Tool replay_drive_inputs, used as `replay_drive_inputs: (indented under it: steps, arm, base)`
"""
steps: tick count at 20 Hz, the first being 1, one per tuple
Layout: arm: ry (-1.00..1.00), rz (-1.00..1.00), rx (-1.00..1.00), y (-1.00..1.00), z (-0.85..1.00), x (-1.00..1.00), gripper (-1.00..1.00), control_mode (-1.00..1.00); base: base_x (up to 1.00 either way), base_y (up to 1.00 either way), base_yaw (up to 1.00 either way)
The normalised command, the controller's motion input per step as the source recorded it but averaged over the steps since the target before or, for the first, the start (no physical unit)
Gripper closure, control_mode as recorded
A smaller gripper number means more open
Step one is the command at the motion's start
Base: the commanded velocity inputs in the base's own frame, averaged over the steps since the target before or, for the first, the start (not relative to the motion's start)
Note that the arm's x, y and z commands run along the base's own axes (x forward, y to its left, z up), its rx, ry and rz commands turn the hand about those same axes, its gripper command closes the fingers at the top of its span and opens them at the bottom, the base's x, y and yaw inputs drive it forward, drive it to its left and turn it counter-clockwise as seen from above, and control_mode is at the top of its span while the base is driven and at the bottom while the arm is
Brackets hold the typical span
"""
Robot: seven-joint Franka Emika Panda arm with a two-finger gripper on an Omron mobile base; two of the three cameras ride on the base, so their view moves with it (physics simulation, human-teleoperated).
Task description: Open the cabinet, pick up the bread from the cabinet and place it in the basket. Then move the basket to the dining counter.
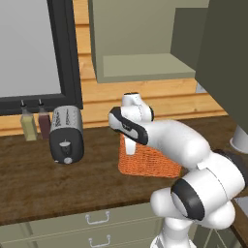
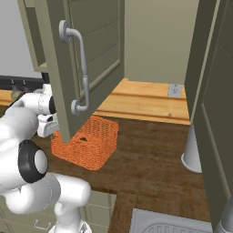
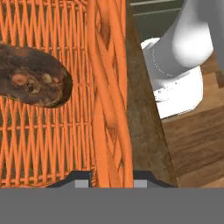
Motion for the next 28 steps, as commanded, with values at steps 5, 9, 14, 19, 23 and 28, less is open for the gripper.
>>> replay_drive_inputs:
  steps: [5, 9, 14, 19, 23, 28]
  arm:
    - [-0.02, 0.15, -0.24, 0.04, 0.60, -0.48, 1.00, -1.00]
    - [-0.06, 0.20, -0.21, 0.00, 0.53, -0.42, 1.00, -1.00]
    - [-0.21, 0.24, -0.17, -0.02, 0.59, -0.61, 1.00, -1.00]
    - [-0.23, 0.18, -0.06, -0.02, 0.60, -0.58, 1.00, -1.00]
    - [-0.08, 0.07, 0.00, 0.00, 0.29, -0.19, 1.00, -1.00]
    - [-0.08, 0.00, 0.00, 0.00, 0.08, -0.22, 1.00, -1.00]
  base:
    - [0.00, 0.00, 0.00]
    - [0.00, 0.00, 0.00]
    - [0.00, 0.00, 0.00]
    - [0.00, 0.00, 0.00]
    - [0.00, 0.00, 0.00]
    - [0.00, 0.00, 0.00]
